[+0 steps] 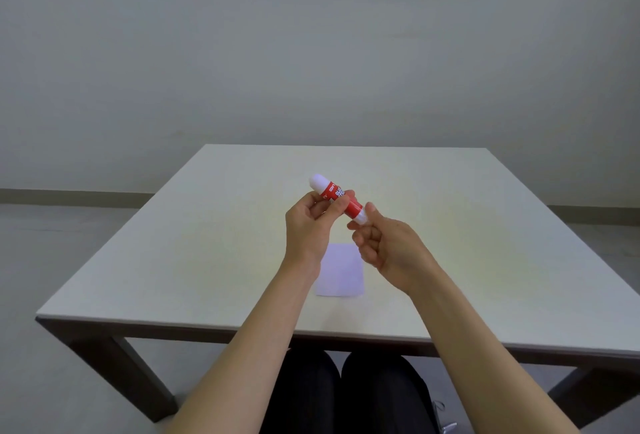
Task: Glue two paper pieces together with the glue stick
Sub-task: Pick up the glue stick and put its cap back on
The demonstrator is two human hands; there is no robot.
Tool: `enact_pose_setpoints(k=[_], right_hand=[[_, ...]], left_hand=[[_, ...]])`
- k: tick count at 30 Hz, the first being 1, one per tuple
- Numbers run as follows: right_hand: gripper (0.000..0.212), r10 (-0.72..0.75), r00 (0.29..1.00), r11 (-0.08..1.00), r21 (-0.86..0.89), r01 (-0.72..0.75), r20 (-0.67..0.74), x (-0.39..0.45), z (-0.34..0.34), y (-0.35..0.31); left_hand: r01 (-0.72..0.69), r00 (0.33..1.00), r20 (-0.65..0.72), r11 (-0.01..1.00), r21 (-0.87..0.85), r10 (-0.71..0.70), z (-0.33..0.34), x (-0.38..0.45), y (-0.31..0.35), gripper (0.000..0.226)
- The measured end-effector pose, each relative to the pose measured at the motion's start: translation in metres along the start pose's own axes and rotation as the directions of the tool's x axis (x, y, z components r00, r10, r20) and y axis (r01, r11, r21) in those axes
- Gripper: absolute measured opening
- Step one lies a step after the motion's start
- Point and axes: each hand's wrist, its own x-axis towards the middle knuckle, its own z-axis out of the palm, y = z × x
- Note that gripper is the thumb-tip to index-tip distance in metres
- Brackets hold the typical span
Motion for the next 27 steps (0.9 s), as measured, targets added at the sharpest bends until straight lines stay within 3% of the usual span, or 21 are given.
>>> enact_pose_setpoints(k=[2, 4, 6, 7, 8, 10, 12, 13, 15, 17, 19, 21, 23, 25, 27], right_hand=[[0.022, -0.193, 0.981, 0.975, -0.111, 0.190, -0.013, -0.001, 0.001, 0.004], [0.005, -0.425, 0.902, 0.848, -0.380, 0.370, -0.070, -0.003, 0.005, 0.009], [0.020, -0.575, 0.814, 0.699, -0.569, 0.433, -0.086, -0.003, 0.008, 0.018], [0.023, -0.598, 0.797, 0.675, -0.590, 0.443, -0.086, -0.002, 0.007, 0.021], [0.020, -0.586, 0.805, 0.691, -0.575, 0.439, -0.090, -0.003, 0.008, 0.021], [0.019, -0.417, 0.900, 0.831, -0.454, 0.322, -0.125, -0.003, 0.009, 0.015], [0.051, -0.094, 0.988, 0.952, -0.303, 0.053, -0.123, 0.000, 0.010, 0.007], [0.059, 0.035, 0.994, 0.959, -0.275, -0.062, -0.100, 0.001, 0.009, 0.004], [0.053, 0.123, 0.992, 0.967, -0.219, -0.128, -0.036, 0.002, 0.005, 0.004], [0.034, 0.036, 0.999, 0.992, -0.123, -0.036, -0.005, 0.002, 0.003, 0.005], [0.020, -0.193, 0.981, 0.968, -0.169, 0.185, -0.031, 0.001, 0.003, 0.012], [0.010, -0.447, 0.890, 0.840, -0.384, 0.383, -0.090, -0.002, 0.007, 0.020], [0.020, -0.611, 0.783, 0.695, -0.551, 0.462, -0.114, -0.003, 0.008, 0.031], [0.021, -0.632, 0.764, 0.680, -0.567, 0.465, -0.131, -0.004, 0.008, 0.034], [0.017, -0.436, 0.883, 0.840, -0.429, 0.332, -0.171, -0.003, 0.008, 0.024]], left_hand=[[0.011, 1.000, -0.014, 1.000, -0.016, -0.011, -0.002, 0.001, -0.001, 0.002], [0.030, 0.999, -0.028, 0.999, -0.024, -0.031, -0.003, 0.000, -0.004, 0.002], [0.041, 0.999, -0.026, 0.999, -0.028, -0.042, -0.003, -0.001, -0.006, 0.003], [0.043, 0.999, -0.026, 0.999, -0.028, -0.044, -0.003, -0.001, -0.007, 0.003], [0.045, 0.998, -0.031, 0.999, -0.028, -0.046, -0.004, -0.002, -0.007, 0.004], [0.052, 0.998, -0.046, 0.998, -0.024, -0.053, -0.007, -0.002, -0.008, 0.005], [0.065, 0.997, -0.046, 0.998, -0.008, -0.065, -0.009, -0.003, -0.010, 0.004], [0.070, 0.997, -0.039, 0.997, -0.007, -0.071, -0.008, -0.004, -0.011, 0.003], [0.075, 0.997, -0.025, 0.997, -0.012, -0.075, -0.008, -0.006, -0.014, 0.004], [0.077, 0.997, -0.024, 0.997, -0.016, -0.077, -0.007, -0.005, -0.016, 0.006], [0.093, 0.995, -0.037, 0.995, -0.032, -0.094, -0.007, -0.004, -0.018, 0.008], [0.114, 0.992, -0.050, 0.992, -0.055, -0.117, -0.004, -0.005, -0.019, 0.009], [0.125, 0.991, -0.045, 0.989, -0.077, -0.129, 0.000, -0.006, -0.020, 0.008], [0.124, 0.991, -0.045, 0.989, -0.082, -0.128, 0.001, -0.006, -0.020, 0.009], [0.121, 0.990, -0.062, 0.990, -0.069, -0.125, -0.002, -0.005, -0.019, 0.011]])
